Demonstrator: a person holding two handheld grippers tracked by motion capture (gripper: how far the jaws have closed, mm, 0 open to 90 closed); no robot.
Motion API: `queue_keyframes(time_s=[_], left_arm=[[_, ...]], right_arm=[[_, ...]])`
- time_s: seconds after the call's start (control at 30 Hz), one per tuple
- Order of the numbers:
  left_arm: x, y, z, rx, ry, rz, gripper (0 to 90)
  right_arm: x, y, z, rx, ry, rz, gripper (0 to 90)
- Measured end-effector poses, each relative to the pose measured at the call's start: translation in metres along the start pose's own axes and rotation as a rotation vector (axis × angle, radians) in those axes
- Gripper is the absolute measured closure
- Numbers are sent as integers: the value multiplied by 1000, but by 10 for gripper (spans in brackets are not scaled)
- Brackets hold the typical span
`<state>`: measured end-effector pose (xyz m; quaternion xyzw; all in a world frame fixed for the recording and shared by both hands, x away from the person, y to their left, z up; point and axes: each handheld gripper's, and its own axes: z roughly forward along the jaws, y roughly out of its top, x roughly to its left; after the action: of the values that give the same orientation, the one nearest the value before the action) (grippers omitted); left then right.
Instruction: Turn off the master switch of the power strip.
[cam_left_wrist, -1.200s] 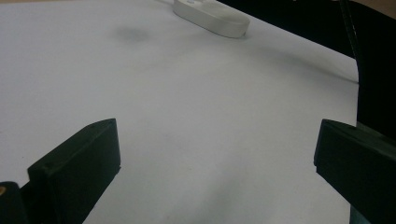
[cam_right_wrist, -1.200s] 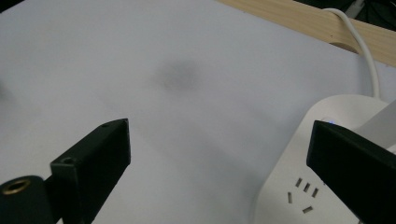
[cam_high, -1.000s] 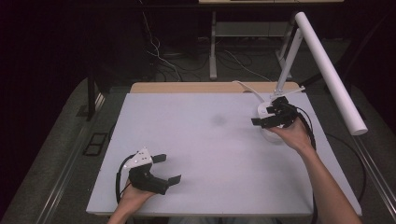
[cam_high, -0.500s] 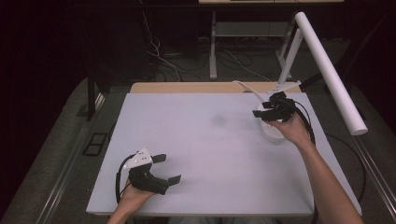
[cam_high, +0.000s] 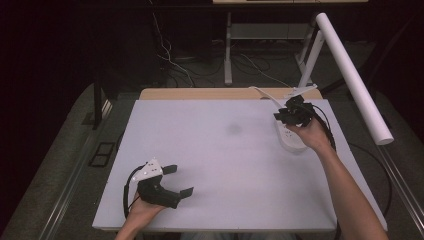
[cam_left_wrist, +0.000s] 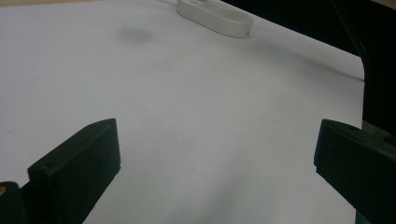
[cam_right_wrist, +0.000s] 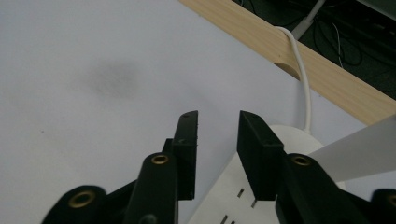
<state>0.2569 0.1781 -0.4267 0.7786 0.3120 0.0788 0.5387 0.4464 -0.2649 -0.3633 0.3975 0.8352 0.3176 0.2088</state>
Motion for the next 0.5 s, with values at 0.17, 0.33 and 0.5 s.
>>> queue_keyframes(time_s=[0.17,0.33,0.5], left_arm=[[0,0,0,1,0,1,0],[0,0,0,0,5,4,0],[-1,0,-1,-1,7,8,0]], right_arm=[[-3,0,8,17,-23,-5,777],[-5,-1,17,33,-43,-13,869],[-6,-2,26,48,-52,-21,890]])
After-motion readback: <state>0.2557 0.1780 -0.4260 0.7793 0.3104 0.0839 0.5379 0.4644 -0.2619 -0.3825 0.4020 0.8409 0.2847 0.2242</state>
